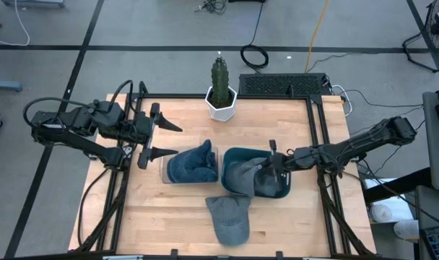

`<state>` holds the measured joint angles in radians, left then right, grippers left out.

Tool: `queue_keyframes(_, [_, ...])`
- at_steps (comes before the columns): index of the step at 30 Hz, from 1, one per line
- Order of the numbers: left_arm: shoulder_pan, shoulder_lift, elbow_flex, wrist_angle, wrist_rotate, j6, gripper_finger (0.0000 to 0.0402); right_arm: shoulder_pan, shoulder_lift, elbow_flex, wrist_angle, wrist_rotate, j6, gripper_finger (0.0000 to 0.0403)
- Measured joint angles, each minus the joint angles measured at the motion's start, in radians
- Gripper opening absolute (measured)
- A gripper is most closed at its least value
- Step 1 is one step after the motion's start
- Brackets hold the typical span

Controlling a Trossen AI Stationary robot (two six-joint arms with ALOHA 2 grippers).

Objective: Pick & Place hat
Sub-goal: Put the left gray cap into the blue bin

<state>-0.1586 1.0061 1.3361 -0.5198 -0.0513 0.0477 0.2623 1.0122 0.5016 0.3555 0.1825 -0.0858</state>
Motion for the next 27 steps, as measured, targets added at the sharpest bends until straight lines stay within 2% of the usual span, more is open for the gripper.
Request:
queue_keyframes(10, [0.0, 0.0, 0.0, 0.0, 0.0, 0.0, 0.0319, 0.0, 0.0, -0.003, -0.017, -0.006, 0.107, 0.0])
queue_keyframes(14, [0.0, 0.0, 0.0, 0.0, 0.0, 0.0, 0.0319, -0.005, -0.001, 0.021, -0.106, -0.026, 0.117, 0.0])
queue_keyframes(19, [0.0, 0.0, 0.0, 0.0, 0.0, 0.0, 0.0319, -0.005, -0.001, 0.07, -0.259, 0.052, 0.121, 0.0])
queue_keyframes(27, [0.0, 0.0, 0.0, 0.0, 0.0, 0.0, 0.0319, -0.006, -0.001, 0.086, -0.429, 0.056, 0.213, 0.0])
